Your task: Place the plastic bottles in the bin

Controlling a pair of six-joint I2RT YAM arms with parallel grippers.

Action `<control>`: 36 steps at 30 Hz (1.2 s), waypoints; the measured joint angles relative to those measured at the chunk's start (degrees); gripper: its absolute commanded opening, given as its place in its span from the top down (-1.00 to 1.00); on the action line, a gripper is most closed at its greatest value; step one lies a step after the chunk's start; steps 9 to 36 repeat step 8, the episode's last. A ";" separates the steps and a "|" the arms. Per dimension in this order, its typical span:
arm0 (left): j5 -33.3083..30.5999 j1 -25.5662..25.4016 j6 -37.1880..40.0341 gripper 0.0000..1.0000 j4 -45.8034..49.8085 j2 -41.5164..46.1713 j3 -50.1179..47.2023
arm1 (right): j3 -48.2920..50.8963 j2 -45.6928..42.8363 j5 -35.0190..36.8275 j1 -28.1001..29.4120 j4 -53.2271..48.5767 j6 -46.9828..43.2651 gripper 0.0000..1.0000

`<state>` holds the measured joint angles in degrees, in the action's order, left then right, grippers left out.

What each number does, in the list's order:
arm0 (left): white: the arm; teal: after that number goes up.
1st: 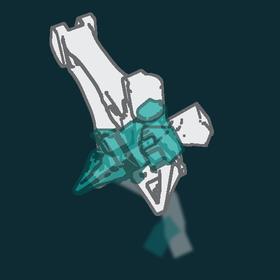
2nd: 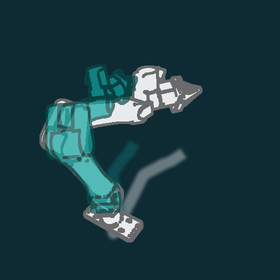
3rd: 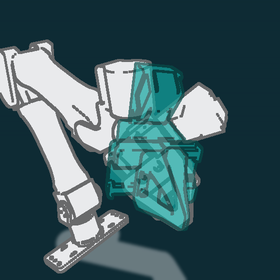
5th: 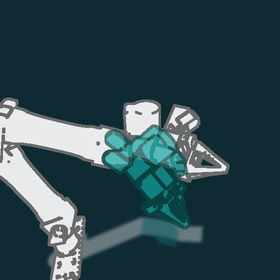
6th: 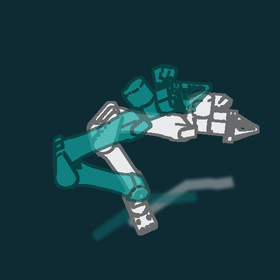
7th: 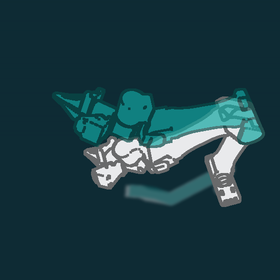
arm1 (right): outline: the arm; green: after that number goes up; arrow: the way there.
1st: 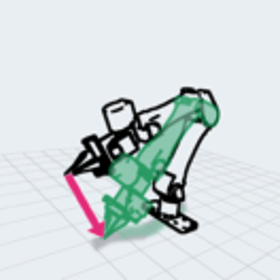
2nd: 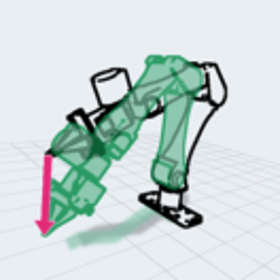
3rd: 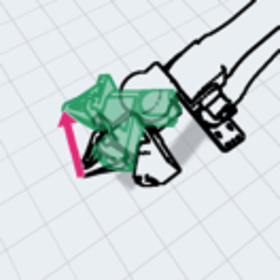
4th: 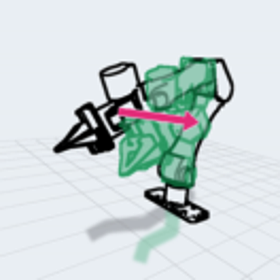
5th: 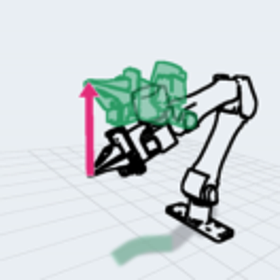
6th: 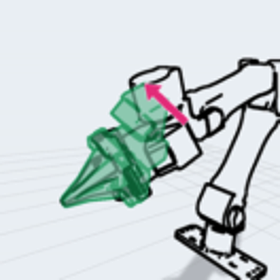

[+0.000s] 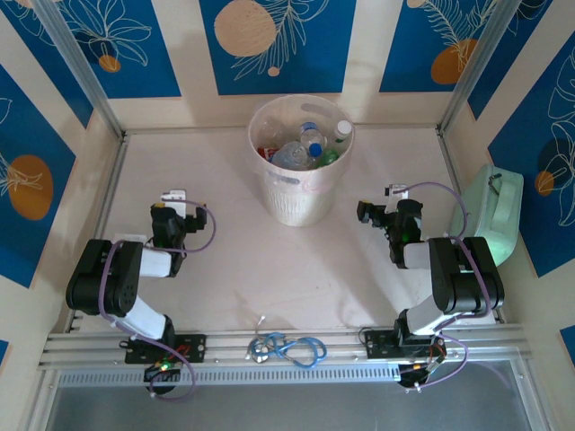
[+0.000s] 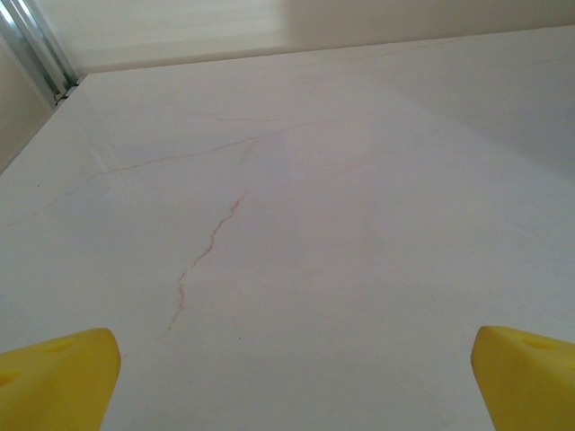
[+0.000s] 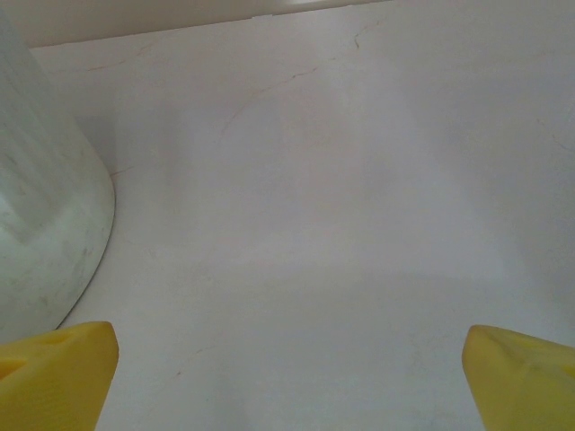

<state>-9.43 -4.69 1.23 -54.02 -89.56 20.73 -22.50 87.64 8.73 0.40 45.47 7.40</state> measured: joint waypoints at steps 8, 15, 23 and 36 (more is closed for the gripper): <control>1.81 0.00 0.83 -1.00 0.07 0.00 0.00 | -0.48 0.00 -1.29 -0.22 -0.22 0.00 -0.98; 1.81 0.00 0.83 -1.00 0.07 0.00 0.00 | -0.48 0.00 -1.29 -0.22 -0.22 0.00 -0.98; 1.81 0.00 0.83 -1.00 0.07 0.00 0.00 | -0.48 0.00 -1.29 -0.22 -0.22 0.00 -0.98; 1.81 0.00 0.83 -1.00 0.07 0.00 0.00 | -0.48 0.00 -1.29 -0.22 -0.22 0.00 -0.98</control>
